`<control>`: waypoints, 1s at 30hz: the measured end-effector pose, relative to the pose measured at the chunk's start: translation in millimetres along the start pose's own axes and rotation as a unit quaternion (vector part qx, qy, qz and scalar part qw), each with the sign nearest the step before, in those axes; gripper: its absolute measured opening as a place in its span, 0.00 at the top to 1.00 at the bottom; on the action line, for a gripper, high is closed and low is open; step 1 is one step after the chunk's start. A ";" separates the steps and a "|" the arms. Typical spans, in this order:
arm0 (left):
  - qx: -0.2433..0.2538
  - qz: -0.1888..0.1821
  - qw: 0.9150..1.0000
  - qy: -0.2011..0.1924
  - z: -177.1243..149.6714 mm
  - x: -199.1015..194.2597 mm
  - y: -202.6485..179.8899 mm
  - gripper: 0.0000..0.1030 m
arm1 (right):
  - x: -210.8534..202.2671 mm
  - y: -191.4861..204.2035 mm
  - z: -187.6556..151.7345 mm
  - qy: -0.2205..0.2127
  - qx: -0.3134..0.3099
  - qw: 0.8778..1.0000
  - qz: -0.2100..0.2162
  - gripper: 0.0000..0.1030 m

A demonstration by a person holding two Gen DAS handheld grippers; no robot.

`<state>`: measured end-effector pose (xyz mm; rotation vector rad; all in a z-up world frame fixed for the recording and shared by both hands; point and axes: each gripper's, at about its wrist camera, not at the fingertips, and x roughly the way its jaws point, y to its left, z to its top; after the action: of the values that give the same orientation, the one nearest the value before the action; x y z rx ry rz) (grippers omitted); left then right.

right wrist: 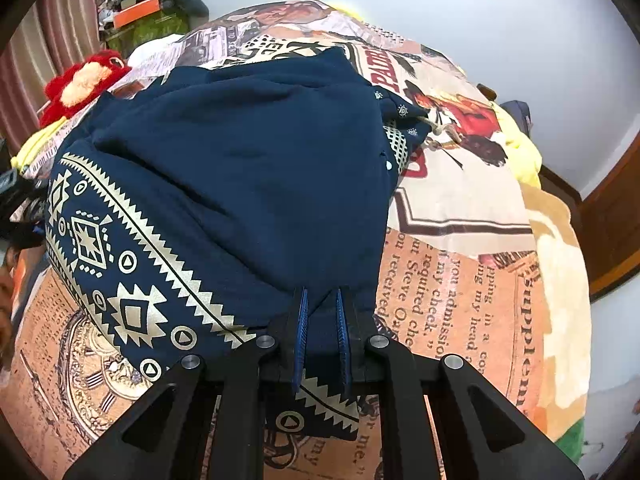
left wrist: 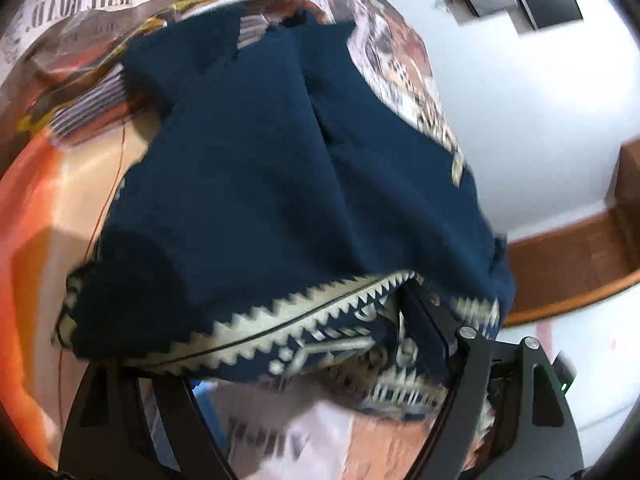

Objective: Fold large clothes

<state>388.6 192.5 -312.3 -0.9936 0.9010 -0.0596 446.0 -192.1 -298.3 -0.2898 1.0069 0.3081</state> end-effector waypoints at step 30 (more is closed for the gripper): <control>0.281 0.212 0.908 -0.227 -2.4 -82.0 -142.9 0.87 | -52.6 37.7 82.1 -0.035 0.064 0.977 0.199 0.91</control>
<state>382.4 143.8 -155.1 -0.2351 0.5941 0.2617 469.2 -132.8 -215.3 0.0440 1.0071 0.6087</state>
